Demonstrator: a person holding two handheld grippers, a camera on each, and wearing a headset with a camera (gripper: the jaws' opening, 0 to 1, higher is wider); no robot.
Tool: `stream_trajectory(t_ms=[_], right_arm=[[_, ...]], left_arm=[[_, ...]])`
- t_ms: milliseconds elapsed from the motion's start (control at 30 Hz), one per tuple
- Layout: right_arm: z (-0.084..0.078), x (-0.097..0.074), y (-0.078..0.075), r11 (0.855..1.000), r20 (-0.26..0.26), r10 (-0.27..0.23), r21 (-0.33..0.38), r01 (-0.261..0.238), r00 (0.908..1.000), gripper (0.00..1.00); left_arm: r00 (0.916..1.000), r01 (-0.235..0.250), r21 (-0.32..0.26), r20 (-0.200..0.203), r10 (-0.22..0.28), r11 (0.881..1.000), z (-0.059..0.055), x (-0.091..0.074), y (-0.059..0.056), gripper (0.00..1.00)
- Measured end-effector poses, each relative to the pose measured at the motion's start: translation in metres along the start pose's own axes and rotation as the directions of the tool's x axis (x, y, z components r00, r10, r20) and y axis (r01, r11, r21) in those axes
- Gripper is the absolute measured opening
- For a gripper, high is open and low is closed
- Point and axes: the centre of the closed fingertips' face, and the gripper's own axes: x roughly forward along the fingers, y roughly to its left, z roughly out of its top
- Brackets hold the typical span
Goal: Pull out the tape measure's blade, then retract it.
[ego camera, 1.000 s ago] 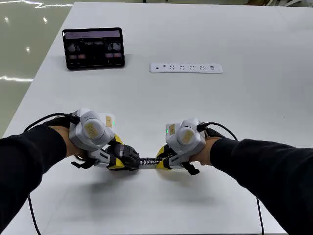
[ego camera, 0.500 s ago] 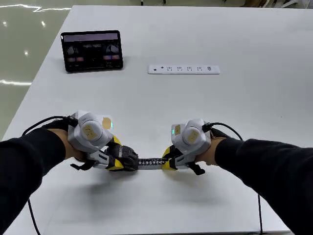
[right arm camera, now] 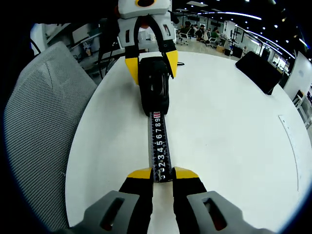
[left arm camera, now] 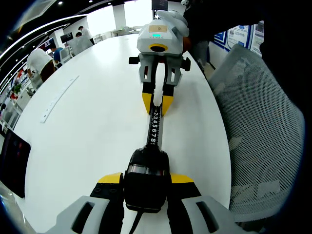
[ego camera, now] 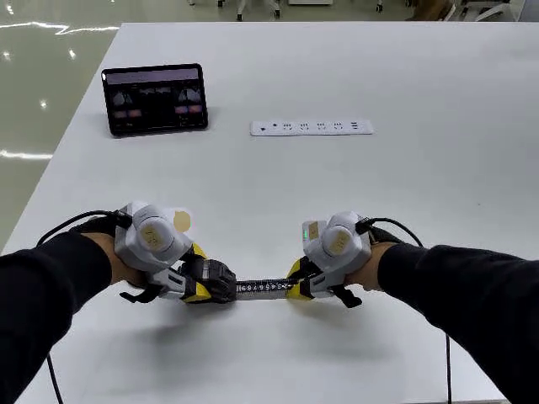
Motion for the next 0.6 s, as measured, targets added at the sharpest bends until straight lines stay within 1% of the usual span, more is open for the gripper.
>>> stream_trajectory(t_ms=[233,600], right_arm=[[-0.016,-0.012,-0.004,1.0,-0.021,-0.013,0.009,0.013,0.9997,0.1],[-0.025,-0.019,-0.005,1.0,-0.035,-0.019,0.007,0.02,0.9992,0.1]], left_arm=[[1.0,-0.009,-0.009,0.002,0.009,1.0,-0.001,0.001,0.001,0.3],[0.9999,-0.01,-0.011,0.003,0.01,1.0,0.0,0.003,0.001,0.3]])
